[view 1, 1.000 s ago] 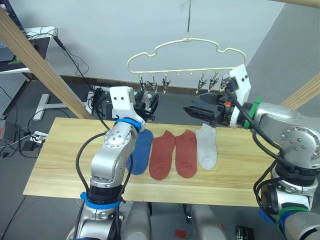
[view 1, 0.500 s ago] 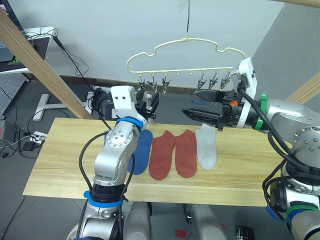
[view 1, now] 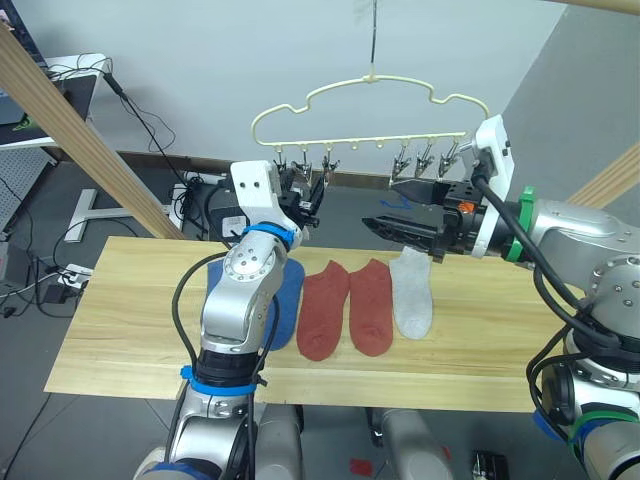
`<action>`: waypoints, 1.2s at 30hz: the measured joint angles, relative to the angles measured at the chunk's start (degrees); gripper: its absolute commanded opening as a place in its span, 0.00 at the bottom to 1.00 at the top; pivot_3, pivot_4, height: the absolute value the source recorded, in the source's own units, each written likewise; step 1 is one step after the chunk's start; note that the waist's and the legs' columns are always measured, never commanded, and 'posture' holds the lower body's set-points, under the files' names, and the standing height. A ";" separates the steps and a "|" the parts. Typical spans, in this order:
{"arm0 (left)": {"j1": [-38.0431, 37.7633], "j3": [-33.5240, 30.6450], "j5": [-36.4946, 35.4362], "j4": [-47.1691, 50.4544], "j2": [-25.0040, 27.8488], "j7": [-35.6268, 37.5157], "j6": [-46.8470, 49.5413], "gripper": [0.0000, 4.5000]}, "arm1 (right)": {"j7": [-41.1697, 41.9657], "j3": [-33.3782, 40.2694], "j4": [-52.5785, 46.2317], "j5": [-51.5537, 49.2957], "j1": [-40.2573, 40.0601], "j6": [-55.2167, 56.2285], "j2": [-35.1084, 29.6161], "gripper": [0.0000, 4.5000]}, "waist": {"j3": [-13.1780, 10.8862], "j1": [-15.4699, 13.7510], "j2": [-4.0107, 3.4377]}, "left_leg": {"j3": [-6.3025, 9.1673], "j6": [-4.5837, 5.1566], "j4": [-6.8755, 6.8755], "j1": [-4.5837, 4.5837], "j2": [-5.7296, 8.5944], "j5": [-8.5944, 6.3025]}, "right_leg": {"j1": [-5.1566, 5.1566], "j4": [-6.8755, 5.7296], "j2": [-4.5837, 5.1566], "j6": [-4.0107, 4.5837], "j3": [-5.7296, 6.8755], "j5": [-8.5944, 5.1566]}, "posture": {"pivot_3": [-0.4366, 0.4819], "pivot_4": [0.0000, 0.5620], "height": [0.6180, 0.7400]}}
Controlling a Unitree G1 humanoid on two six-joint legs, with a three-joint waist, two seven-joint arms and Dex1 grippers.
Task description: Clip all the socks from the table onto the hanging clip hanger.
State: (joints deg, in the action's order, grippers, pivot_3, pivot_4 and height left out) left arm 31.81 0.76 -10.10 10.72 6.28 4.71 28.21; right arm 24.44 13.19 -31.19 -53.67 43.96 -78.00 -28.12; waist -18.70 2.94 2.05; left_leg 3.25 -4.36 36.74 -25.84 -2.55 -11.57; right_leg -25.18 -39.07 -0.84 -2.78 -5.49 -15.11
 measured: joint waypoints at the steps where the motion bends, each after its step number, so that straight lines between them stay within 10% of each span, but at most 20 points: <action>1: 0.11 -0.02 0.02 -0.05 -0.01 -0.04 -0.07 0.56 | -0.40 0.00 0.00 -0.30 -0.17 0.00 0.00 1.00 | 0.00 0.03 0.00 | 0.00 0.00 0.00 0.00 0.00 0.00 | 0.00 0.00 0.00 0.00 0.00 0.00 | 0.40 0.57 1.00; 36: 4.94 -1.63 0.65 -4.55 -1.59 -0.59 -2.35 0.56 | -7.74 -0.77 -0.09 -6.13 -2.46 1.45 -0.78 1.00 | 0.00 0.30 0.00 | -0.01 0.00 0.02 0.00 0.00 0.00 | 0.00 -0.01 0.00 0.00 0.00 0.01 | 0.38 0.54 1.00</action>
State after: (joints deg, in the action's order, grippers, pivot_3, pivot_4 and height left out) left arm 36.75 -0.88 -9.45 6.17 4.69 4.13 25.86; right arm 16.70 12.42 -31.27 -59.80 41.49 -76.55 -28.90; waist -18.70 3.24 2.05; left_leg 3.24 -4.36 36.76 -25.85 -2.55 -11.56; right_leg -25.18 -39.08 -0.84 -2.78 -5.49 -15.10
